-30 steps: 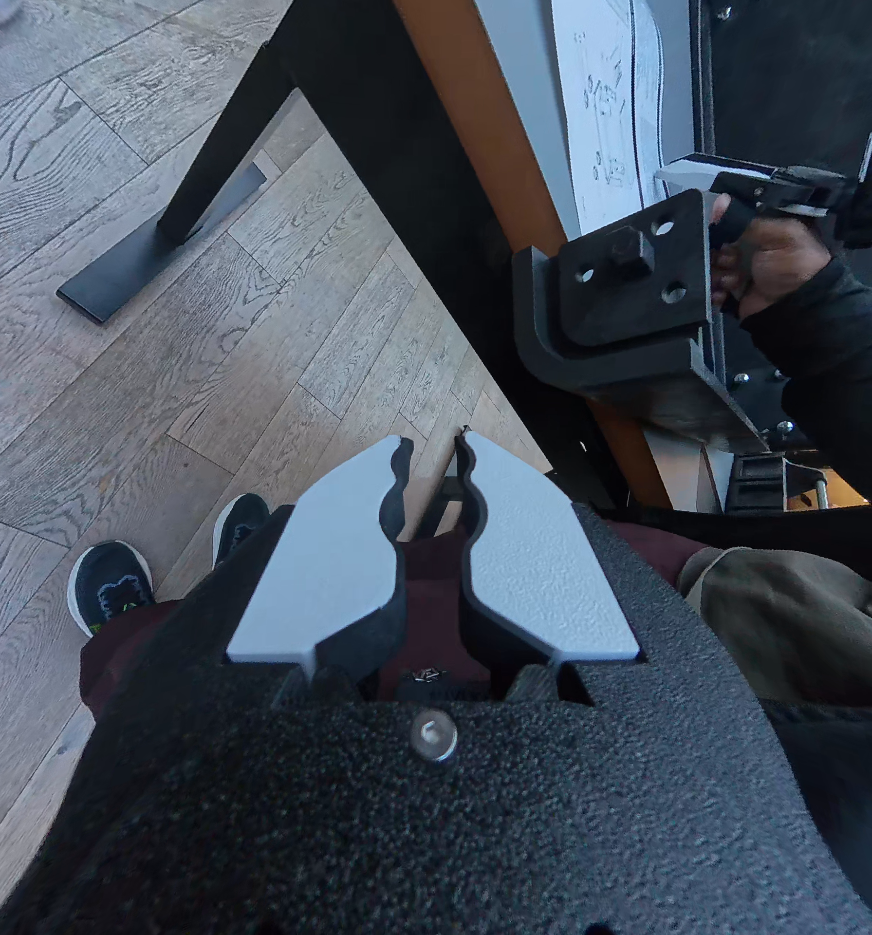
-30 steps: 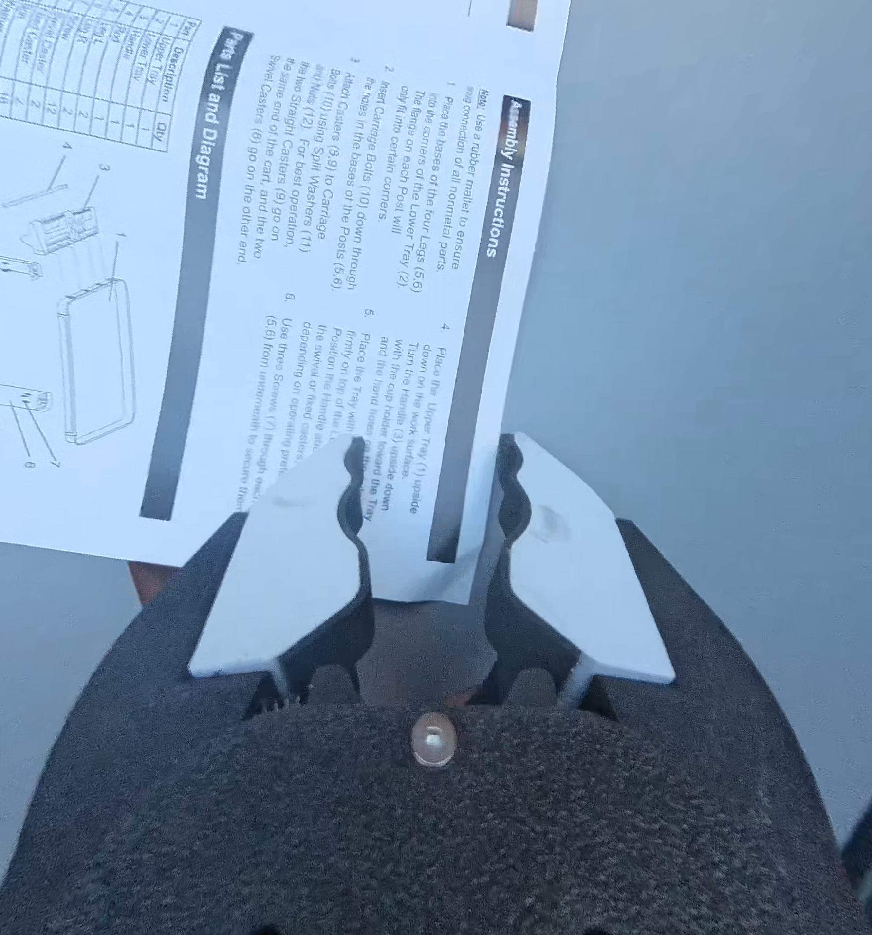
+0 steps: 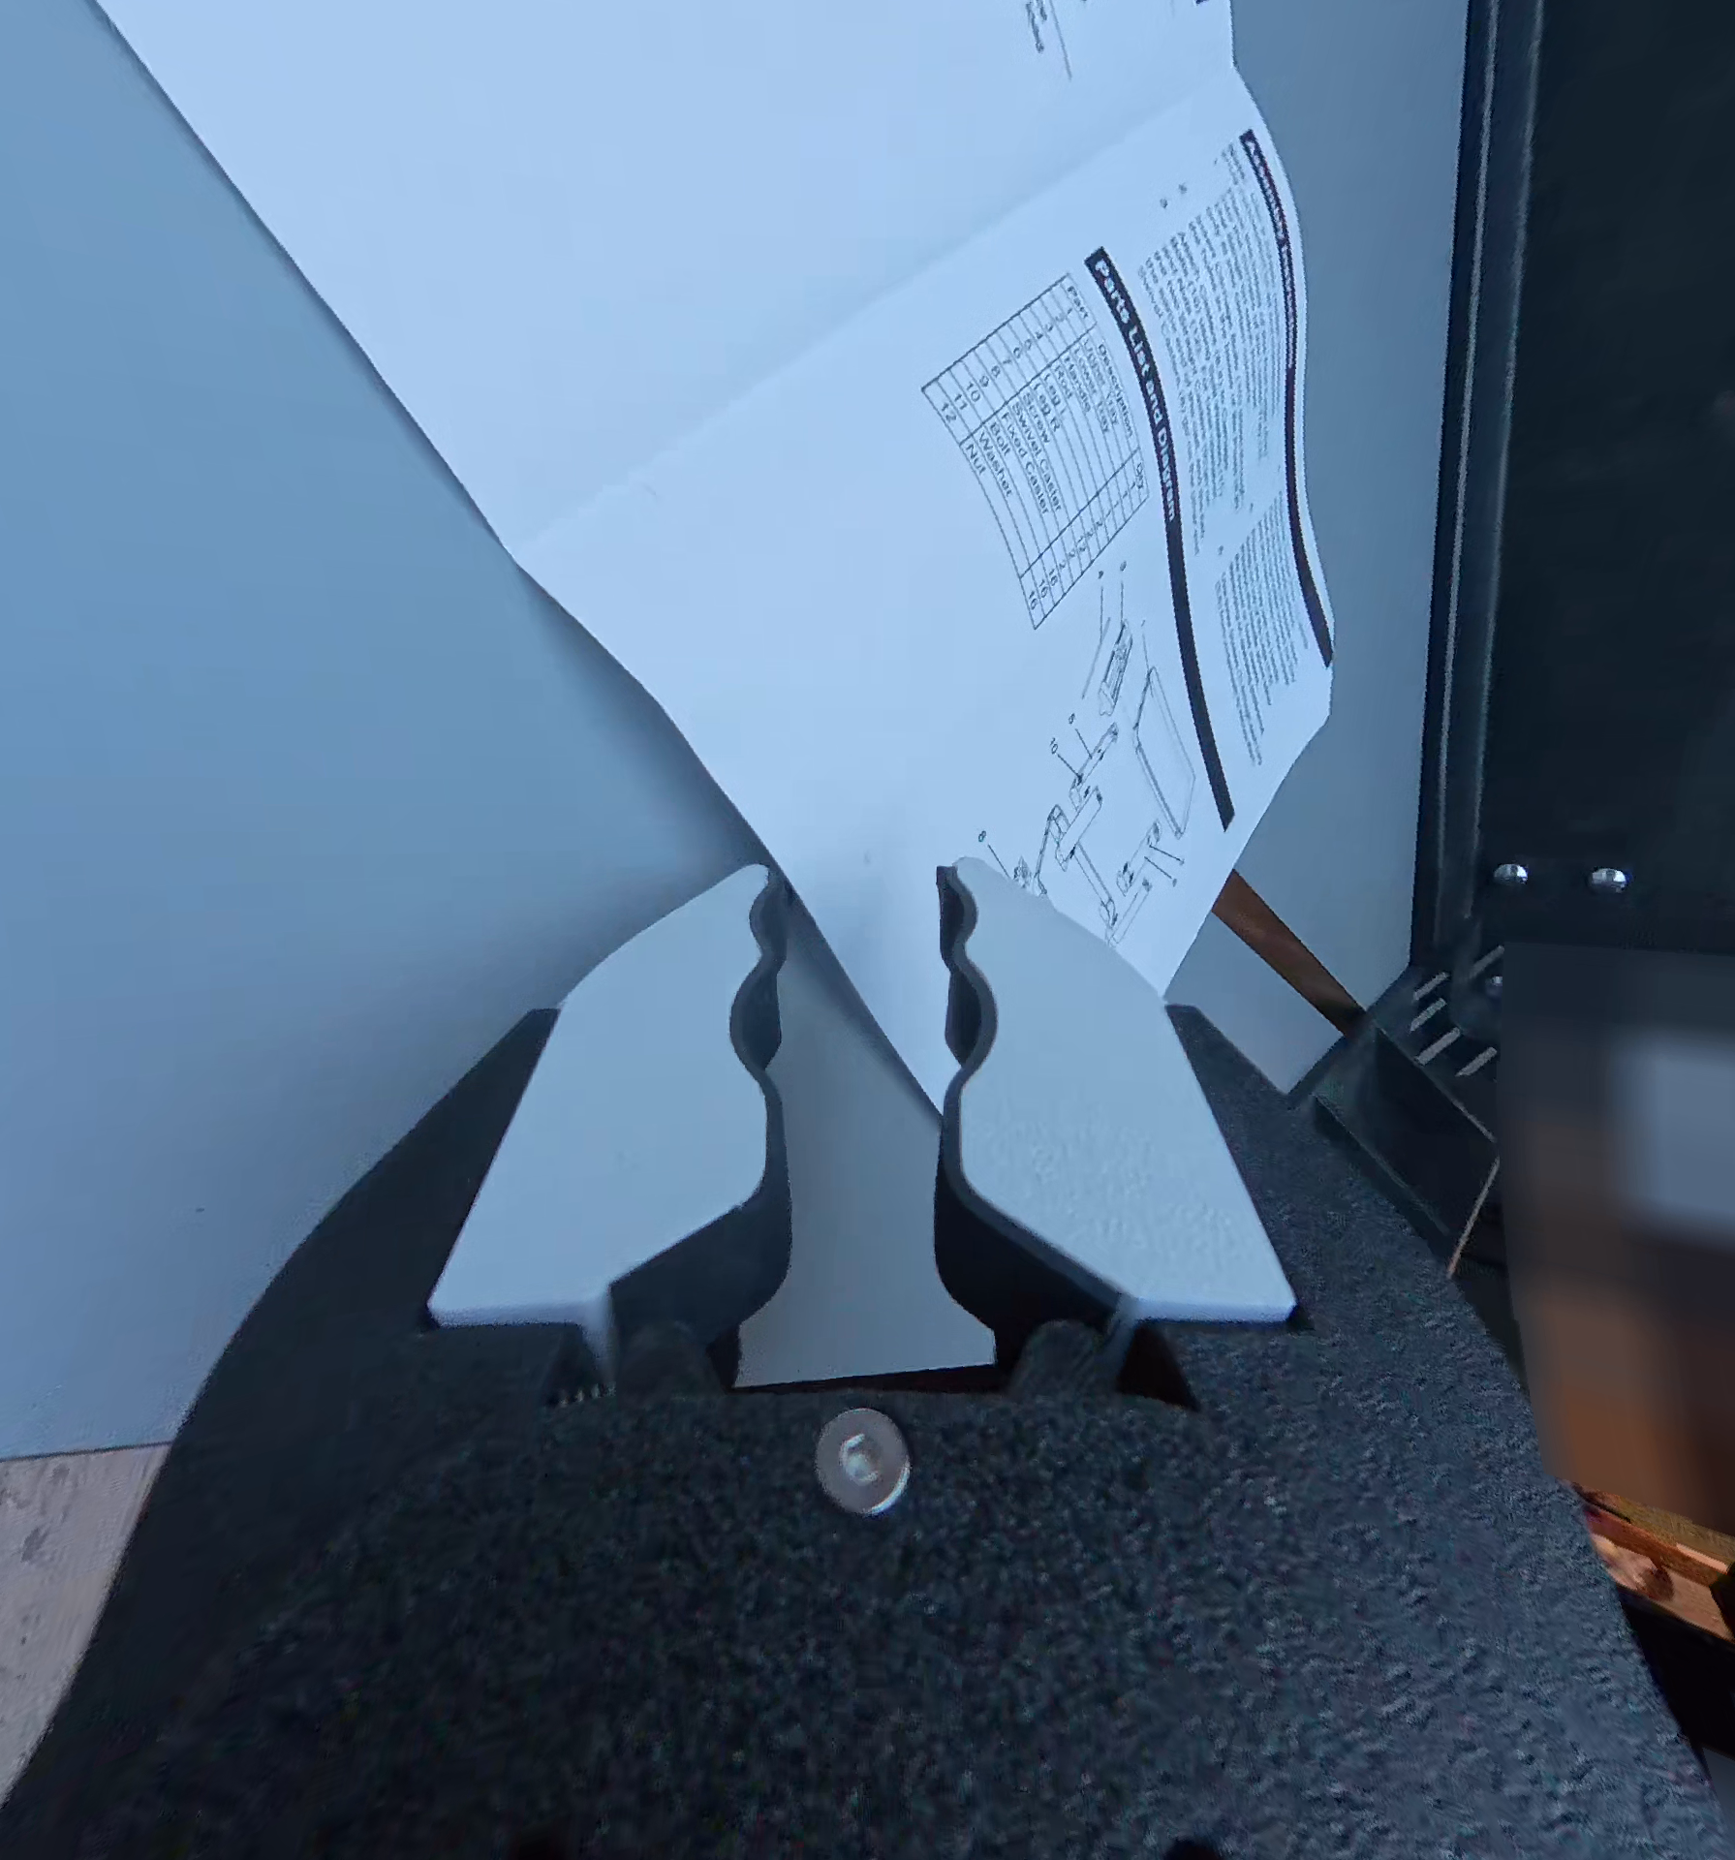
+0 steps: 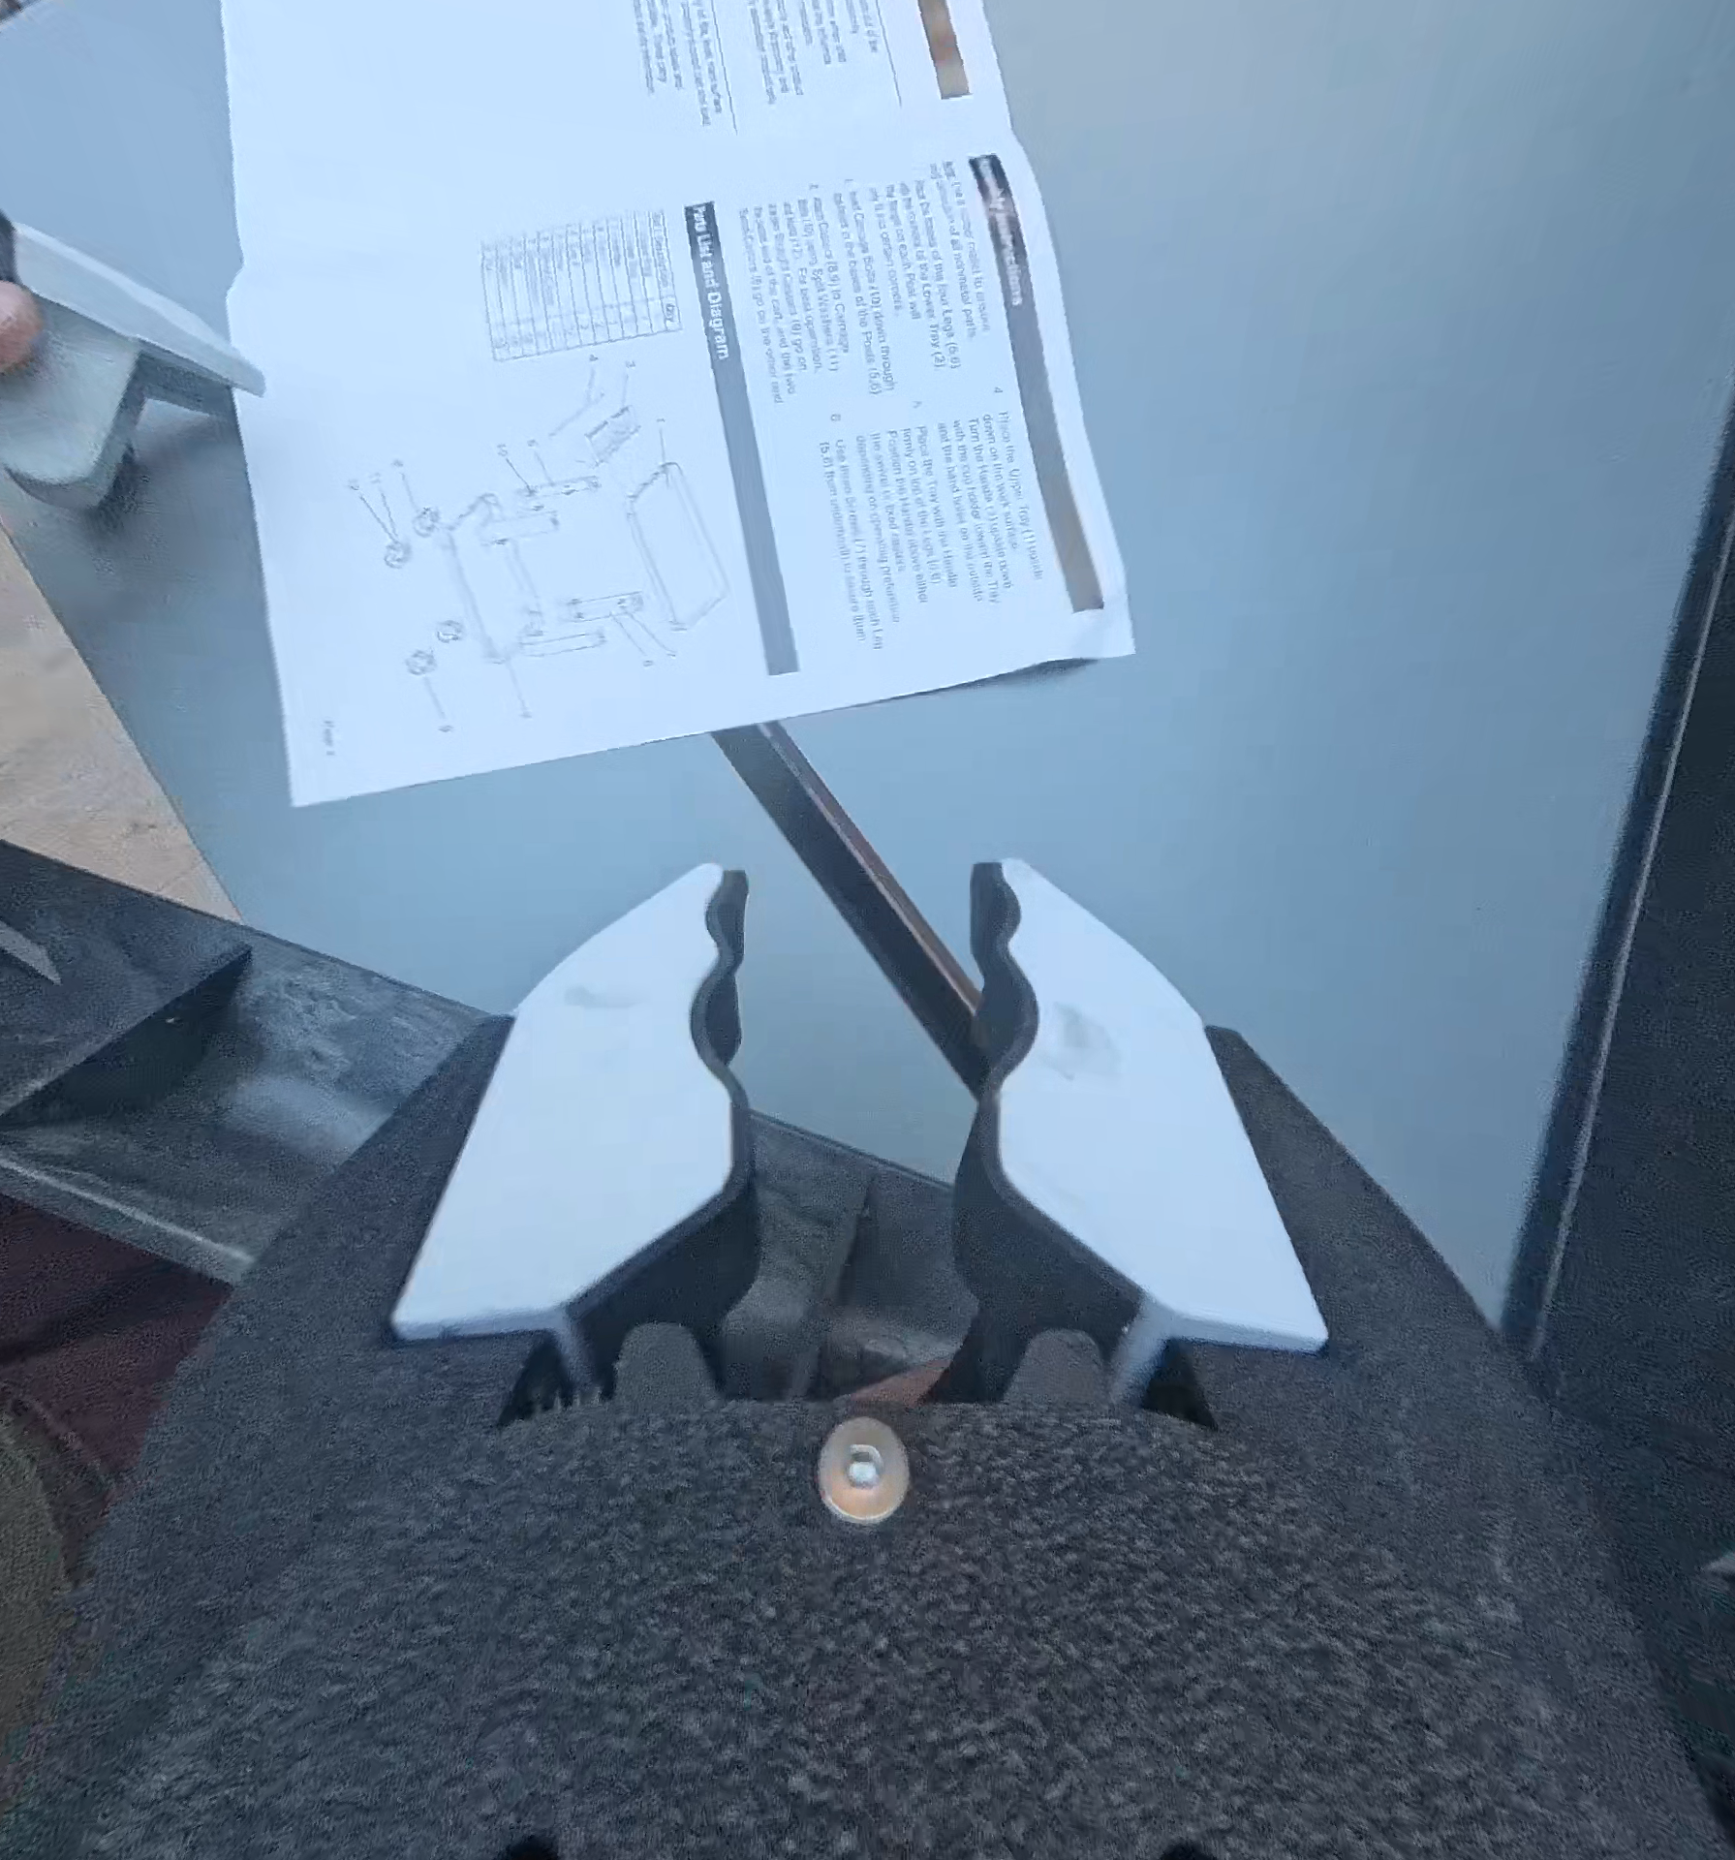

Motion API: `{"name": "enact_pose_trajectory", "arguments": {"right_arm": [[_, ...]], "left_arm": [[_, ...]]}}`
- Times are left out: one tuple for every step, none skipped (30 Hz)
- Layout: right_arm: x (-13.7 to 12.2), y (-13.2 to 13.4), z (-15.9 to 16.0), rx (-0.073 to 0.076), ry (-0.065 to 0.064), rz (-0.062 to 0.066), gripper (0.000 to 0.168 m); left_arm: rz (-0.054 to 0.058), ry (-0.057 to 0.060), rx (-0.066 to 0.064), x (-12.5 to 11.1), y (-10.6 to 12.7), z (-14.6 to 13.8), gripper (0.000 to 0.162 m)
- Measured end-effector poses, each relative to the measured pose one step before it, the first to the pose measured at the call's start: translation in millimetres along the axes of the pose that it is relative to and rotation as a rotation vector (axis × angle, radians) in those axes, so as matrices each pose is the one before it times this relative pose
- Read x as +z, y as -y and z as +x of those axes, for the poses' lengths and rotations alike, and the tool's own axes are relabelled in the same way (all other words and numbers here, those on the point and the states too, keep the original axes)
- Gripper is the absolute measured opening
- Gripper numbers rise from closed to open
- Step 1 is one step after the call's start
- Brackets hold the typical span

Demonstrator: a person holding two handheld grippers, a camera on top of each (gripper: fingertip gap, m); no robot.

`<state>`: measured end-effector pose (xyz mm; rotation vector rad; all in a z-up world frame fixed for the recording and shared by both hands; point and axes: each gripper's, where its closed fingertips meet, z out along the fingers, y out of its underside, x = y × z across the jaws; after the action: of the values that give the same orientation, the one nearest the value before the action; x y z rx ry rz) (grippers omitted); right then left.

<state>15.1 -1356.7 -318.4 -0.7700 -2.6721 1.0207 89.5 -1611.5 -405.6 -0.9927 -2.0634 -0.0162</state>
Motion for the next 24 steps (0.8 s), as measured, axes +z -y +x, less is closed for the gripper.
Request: {"name": "enact_pose_trajectory", "arguments": {"right_arm": [[-1.38, -1.68, -4.46, 0.0067, -0.0075, -0.006, 0.046], [-1.12, -1.86, -4.47, -0.0031, -0.0076, -0.0095, 0.047], [-0.96, -1.44, -4.33, -0.0083, -0.0068, -0.0092, 0.047], [-0.98, -0.78, -4.32, -0.0076, -0.0055, -0.0061, 0.047], [-1.15, 0.0, -4.15, -0.0044, -0.003, -0.0026, 0.047], [-1.57, 0.21, -3.95, -0.0018, -0.0015, -0.001, 0.047], [-2.09, 0.06, -3.25, -0.0005, -0.0034, -0.0007, 0.047], [-2.87, 0.01, -2.47, 0.0012, -0.005, 0.0017, 0.047], [-3.44, -0.47, -2.11, 0.0032, -0.0052, 0.0028, 0.047], [-3.95, -1.78, -1.45, 0.0036, -0.0067, 0.0014, 0.048], [-4.56, -3.2, -0.66, 0.0027, -0.0086, 0.0, 0.048], [-5.21, -4.79, 0.04, 0.0021, -0.0113, -0.0009, 0.048], [-5.84, -6.51, 0.62, 0.0029, -0.0138, -0.0014, 0.048], [-6.73, -8.15, 1.16, 0.0053, -0.0133, -0.0022, 0.048], [-7.1, -9.64, 1.38, 0.0084, -0.0116, -0.0027, 0.048], [-7.64, -11.06, 1.92, 0.009, -0.0102, -0.0031, 0.048], [-7.83, -12.64, 2.34, 0.0066, -0.0081, -0.0067, 0.048], [-8.1, -14.17, 3.25, 0.0034, -0.0088, -0.0119, 0.048], [-8.63, -14.94, 4.37, 0.0014, -0.0096, -0.013, 0.048], [-9.61, -14.57, 5.25, 0.0013, -0.0091, -0.0092, 0.048], [-10.4, -13.73, 6.75, 0.0024, -0.0114, -0.0044, 0.048], [-10.97, -12.87, 8.48, 0.0031, -0.0157, -0.0007, 0.048], [-11.58, -11.72, 10.2, 0.0046, -0.0185, 0.0031, 0.048], [-11.98, -10.06, 11.65, 0.0079, -0.0198, 0.0077, 0.048]], "left_arm": [[-0.015, -0.0143, -0.012, 2.6, -1.94, 2.78, 0.027], [-0.008, -0.0177, -0.0152, 2.15, -0.99, 2.95, 0.027], [-0.009, -0.0246, -0.017, 2.06, -1.12, 3.4, 0.027], [-0.0076, -0.0326, -0.0113, 2.02, -0.92, 4.16, 0.027], [-0.0111, -0.0265, -0.0047, 1.95, -1.22, 3.04, 0.027], [-0.0172, -0.0175, 0.0029, 1.59, -2.03, 1.83, 0.027], [-0.0175, -0.0225, 0.012, 1.37, -1.92, 2.62, 0.027], [-0.0225, -0.0277, 0.0112, 0.87, -2.51, 3.56, 0.027], [-0.027, -0.0167, 0.0076, -0.12, -3.39, 1.97, 0.028], [-0.0151, -0.0034, 0.0142, -1.61, -2.34, 0.78, 0.028], [-0.0104, 0.0104, 0.0189, -3.03, -2.31, -0.98, 0.028], [-0.011, 0.0188, 0.0227, -4.17, -2.93, -1.92, 0.029], [-0.0045, 0.0222, 0.0345, -5.5, -2.55, -1.42, 0.03], [0.0035, 0.0203, 0.0483, -6.53, -1.65, 0.16, 0.032], [0.0088, 0.0056, 0.0599, -7.15, -1.51, 3.84, 0.033], [0.0075, -0.0142, 0.0672, -7.38, -1.9, 8.26, 0.034], [0.0083, -0.0282, 0.0721, -7.21, -2.05, 12.03, 0.034], [0.0095, -0.0455, 0.0755, -6.5, -2.26, 16.35, 0.034], [0.0089, -0.0578, 0.0699, -5.16, -2.52, 19.78, 0.034], [0.0012, -0.0558, 0.0544, -2.98, -3.52, 20.29, 0.033], [-0.0084, -0.0592, 0.0403, -0.55, -5.08, 21.01, 0.033], [-0.018, -0.0664, 0.0324, 2.11, -6.58, 22.12, 0.033], [-0.0213, -0.052, 0.0278, 4.64, -7.35, 20.01, 0.032], [-0.0226, -0.0399, 0.0251, 6.7, -7.87, 18.04, 0.032]]}}
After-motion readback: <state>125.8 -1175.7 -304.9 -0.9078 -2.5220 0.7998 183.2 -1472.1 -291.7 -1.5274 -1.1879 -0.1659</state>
